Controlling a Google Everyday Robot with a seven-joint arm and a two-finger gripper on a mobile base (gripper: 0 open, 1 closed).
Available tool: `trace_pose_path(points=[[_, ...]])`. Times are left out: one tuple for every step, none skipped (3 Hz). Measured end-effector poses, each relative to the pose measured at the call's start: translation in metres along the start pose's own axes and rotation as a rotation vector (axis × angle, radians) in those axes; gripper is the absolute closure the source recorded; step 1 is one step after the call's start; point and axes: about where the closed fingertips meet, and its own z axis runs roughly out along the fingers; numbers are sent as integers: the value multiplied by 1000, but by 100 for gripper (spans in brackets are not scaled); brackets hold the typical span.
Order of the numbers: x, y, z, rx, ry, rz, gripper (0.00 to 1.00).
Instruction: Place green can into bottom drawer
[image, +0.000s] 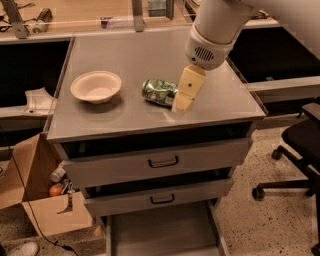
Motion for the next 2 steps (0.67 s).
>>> trace_pose_path(points=[[-6, -1, 6, -10, -8, 7, 0], [-31, -5, 25, -39, -14, -4, 0]])
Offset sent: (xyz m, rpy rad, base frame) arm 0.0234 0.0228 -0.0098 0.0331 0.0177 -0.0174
